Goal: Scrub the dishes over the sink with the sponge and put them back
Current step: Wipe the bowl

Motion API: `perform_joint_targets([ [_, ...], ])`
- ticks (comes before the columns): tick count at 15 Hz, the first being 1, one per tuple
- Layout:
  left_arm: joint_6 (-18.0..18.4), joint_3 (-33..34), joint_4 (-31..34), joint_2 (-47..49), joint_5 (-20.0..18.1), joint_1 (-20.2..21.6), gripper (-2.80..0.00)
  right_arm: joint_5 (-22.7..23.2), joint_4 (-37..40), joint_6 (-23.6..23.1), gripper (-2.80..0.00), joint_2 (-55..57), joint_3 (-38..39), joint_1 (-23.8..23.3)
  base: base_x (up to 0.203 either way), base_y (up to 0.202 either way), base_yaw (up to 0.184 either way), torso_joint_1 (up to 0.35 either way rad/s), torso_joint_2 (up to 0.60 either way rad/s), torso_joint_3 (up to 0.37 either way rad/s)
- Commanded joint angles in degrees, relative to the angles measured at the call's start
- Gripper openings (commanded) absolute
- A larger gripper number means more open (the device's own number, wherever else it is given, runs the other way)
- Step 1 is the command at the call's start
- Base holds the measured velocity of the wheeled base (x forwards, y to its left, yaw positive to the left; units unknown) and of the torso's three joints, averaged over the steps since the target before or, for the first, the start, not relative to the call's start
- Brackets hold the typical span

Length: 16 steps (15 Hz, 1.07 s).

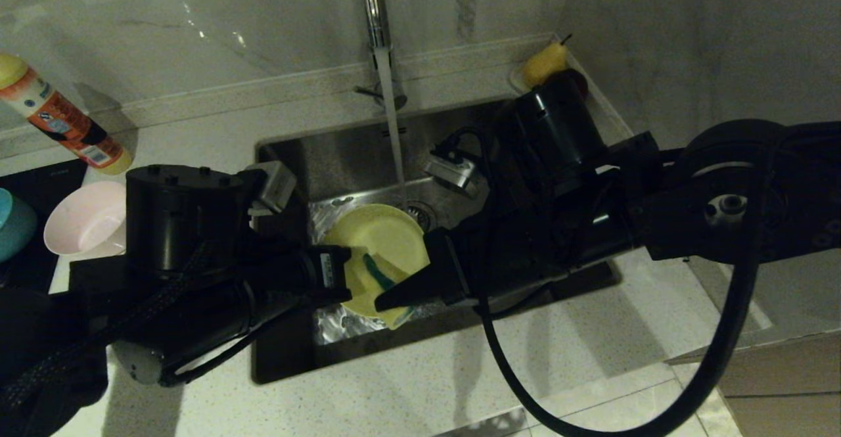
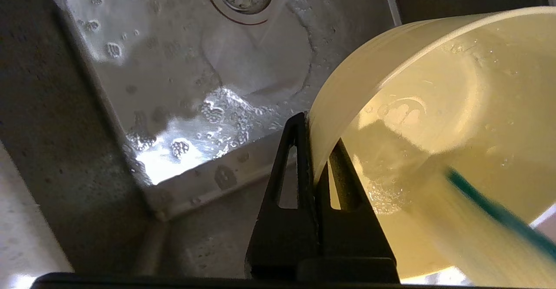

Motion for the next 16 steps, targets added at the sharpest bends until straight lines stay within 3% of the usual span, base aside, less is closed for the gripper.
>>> perform_joint_targets([
  [1, 0.99, 1.10, -0.94, -0.95, 0.30, -0.32, -2.80, 0.07, 0.09, 0.17, -2.80, 0.67, -0.63, -0.12, 0.000, 0.000, 0.000, 0.000, 0.00, 0.000],
  [3, 6.35, 4.72, -5.64, -0.72, 0.62, -0.41, -2.80, -2.45, 0.68, 0.39, -2.80, 3.03, -3.59, -0.12, 0.000, 0.000, 0.000, 0.000, 0.00, 0.000],
  [5, 9.19, 7.68, -10.26, -0.46, 0.76, -1.04, -2.80, -4.44, 1.77, 1.19, -2.80, 3.85, -4.90, 0.13, 0.000, 0.000, 0.000, 0.000, 0.00, 0.000],
  [10, 10.33, 10.07, -13.27, 0.58, 3.70, -1.20, -2.80, -5.86, 4.54, 1.24, -2.80, 4.30, -7.77, 0.71, 0.000, 0.000, 0.000, 0.000, 0.00, 0.000],
  [16, 11.53, 10.99, -14.58, 0.25, 3.85, -1.71, -2.80, -7.48, 8.55, 1.21, -2.80, 6.05, -13.00, 0.56, 0.000, 0.000, 0.000, 0.000, 0.00, 0.000],
])
